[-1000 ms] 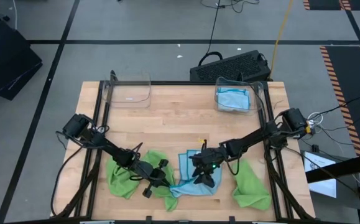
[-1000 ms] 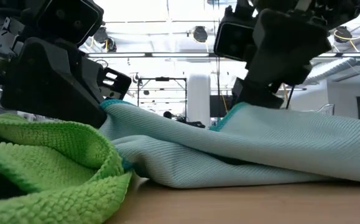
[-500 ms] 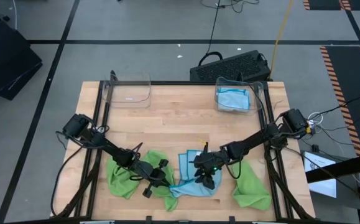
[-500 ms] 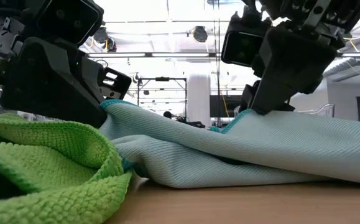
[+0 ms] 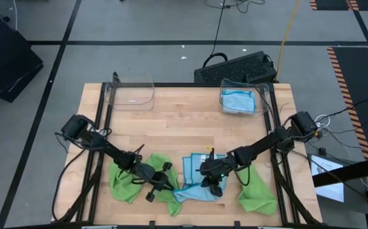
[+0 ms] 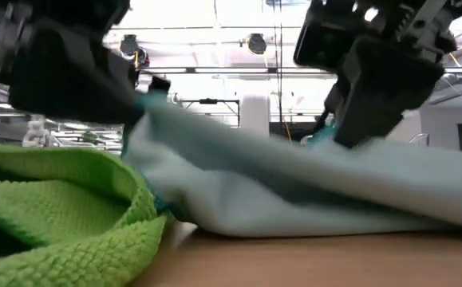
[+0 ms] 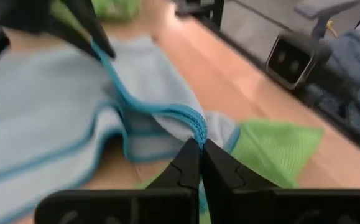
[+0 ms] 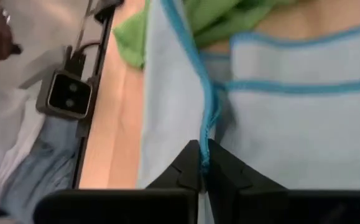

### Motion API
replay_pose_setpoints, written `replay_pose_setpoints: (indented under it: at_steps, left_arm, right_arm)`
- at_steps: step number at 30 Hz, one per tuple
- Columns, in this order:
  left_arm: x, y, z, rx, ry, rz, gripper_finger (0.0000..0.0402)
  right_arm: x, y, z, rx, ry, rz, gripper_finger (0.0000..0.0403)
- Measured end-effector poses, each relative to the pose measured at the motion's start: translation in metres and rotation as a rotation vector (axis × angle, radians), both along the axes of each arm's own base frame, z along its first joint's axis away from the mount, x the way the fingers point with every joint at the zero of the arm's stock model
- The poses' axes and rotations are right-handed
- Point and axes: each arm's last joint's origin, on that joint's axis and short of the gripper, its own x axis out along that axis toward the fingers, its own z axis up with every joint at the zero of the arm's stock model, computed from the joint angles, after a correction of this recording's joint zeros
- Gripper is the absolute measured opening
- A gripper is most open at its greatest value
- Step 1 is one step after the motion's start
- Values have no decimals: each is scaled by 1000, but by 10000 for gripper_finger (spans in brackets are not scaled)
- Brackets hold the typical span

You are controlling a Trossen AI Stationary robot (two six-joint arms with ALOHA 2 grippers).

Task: Fold microfiber towels
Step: Fold the blue microfiber cloth

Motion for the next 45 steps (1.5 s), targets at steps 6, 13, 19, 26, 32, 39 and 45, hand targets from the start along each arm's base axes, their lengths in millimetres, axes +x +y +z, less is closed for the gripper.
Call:
replay_pose_setpoints:
  at_steps: [6, 13, 19, 26, 32, 39, 45]
  left_arm:
    - [-3, 9, 46, 104, -215, 36, 5]
    - [-4, 48, 85, 282, -331, 240, 4]
    - [-2, 95, 111, 379, -422, 434, 4]
    - [-11, 143, 161, 333, -561, 508, 4]
    - [-9, 186, 196, 306, -570, 545, 4]
    - [-11, 185, 194, 259, -474, 468, 3]
    - [-11, 168, 181, 206, -330, 421, 6]
  right_arm:
    - [-17, -5, 35, -155, -71, -93, 7]
    - [-45, -26, 95, -479, -306, -312, 6]
    - [-62, -56, 138, -671, -471, -437, 5]
    - [-72, -101, 177, -788, -642, -551, 5]
    - [-78, -138, 197, -707, -790, -565, 5]
    - [-75, -140, 179, -586, -655, -477, 5]
    - [-76, -120, 173, -505, -604, -392, 5]
